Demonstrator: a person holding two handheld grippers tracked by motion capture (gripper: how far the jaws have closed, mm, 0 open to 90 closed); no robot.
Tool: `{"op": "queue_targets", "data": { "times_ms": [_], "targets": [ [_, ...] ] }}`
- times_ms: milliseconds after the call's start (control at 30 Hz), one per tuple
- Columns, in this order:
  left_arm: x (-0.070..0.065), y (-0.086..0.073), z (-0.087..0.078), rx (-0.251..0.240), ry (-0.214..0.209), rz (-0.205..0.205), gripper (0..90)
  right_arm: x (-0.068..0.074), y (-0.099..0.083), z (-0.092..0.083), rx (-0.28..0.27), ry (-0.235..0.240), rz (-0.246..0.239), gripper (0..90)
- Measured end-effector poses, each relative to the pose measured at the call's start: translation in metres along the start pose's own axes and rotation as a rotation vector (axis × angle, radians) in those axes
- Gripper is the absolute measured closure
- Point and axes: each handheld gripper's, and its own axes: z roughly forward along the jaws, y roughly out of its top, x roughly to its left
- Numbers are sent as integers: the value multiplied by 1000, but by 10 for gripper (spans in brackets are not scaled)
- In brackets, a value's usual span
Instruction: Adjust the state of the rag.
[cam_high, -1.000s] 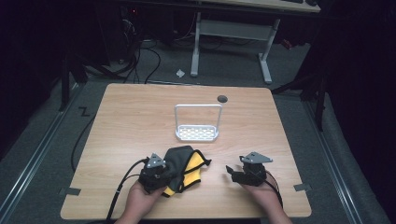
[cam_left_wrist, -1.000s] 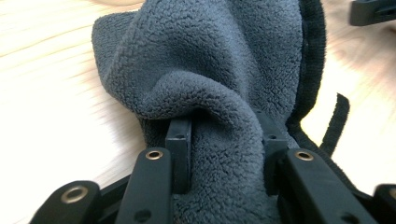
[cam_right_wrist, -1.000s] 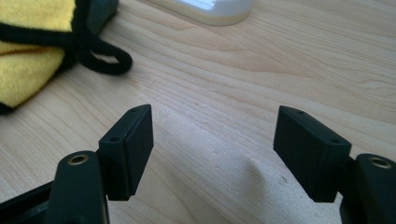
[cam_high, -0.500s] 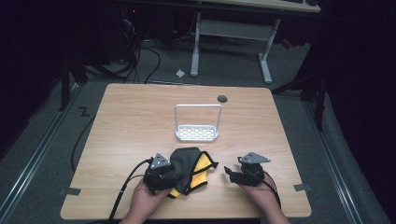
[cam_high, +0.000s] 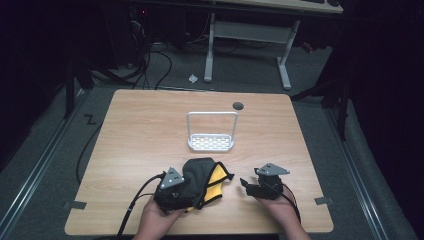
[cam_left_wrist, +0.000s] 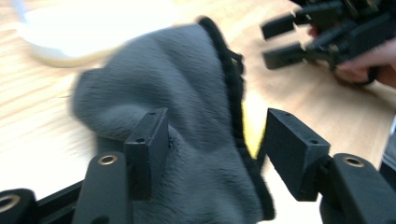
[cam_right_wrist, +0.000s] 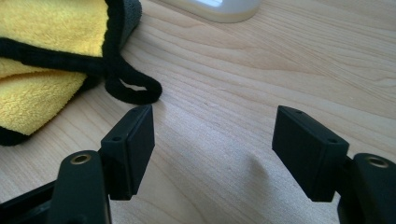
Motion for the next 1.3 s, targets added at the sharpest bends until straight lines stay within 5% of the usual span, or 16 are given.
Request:
{"op": "queue_targets", "data": {
  "times_ms": [100,500,700,1000,1300],
  "targets": [
    [-6,-3,11,45,8,26,412,1,1,0,-2,10,-6,304],
    [-21,-11,24,94,115,134,324,20,5,-1,-24,78,-15,320],
    [-28,-17,31,109,195,224,389,35,9,1,-23,111,-42,297],
    [-3,-16,18,55,146,70,793,56,14,-2,-27,156,-105,294],
    [5,-13,12,26,130,31,815,74,13,4,-3,202,-156,364]
  ]
}}
